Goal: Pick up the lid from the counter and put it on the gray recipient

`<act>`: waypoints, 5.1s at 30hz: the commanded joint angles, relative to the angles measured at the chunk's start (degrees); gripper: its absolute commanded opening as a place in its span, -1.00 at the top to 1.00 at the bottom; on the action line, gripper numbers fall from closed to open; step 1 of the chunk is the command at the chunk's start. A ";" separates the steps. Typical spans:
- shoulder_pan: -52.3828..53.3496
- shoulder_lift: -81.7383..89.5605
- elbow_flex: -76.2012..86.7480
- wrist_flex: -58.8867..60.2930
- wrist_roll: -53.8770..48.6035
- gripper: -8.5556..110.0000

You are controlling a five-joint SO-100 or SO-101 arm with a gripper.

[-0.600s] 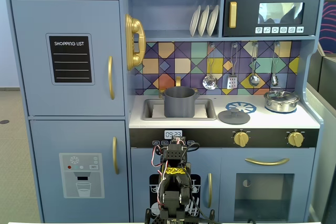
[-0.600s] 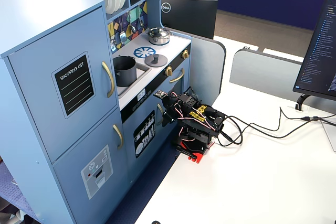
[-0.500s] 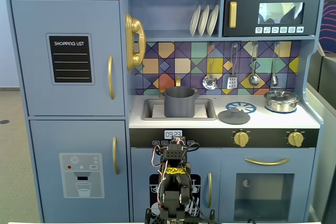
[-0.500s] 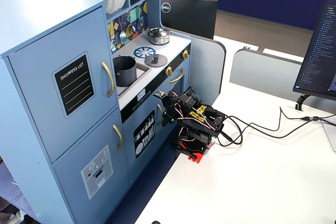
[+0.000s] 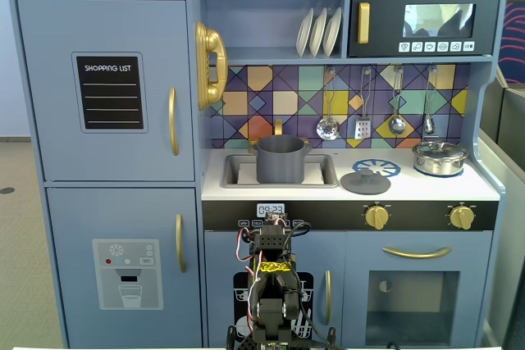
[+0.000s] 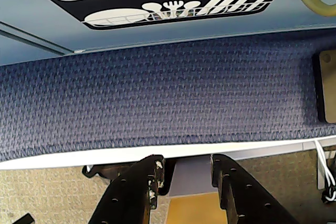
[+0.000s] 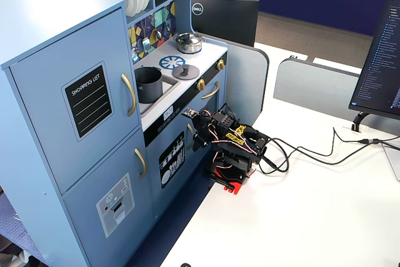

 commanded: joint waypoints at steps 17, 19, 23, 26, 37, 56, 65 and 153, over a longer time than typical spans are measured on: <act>28.21 -14.06 -36.04 -41.13 -6.68 0.86; 31.38 -16.17 -34.80 -48.96 -7.47 0.86; 35.95 -18.28 -33.05 -53.88 -8.53 0.79; 38.14 -20.57 -32.08 -55.81 -7.03 0.65; 38.41 -36.74 -34.80 -73.39 -2.11 0.28; 37.18 -60.73 -44.21 -90.26 -3.60 0.36; 36.56 -66.62 -47.90 -92.11 -2.99 0.39; 3.52 -62.31 -62.67 -77.43 -2.29 0.86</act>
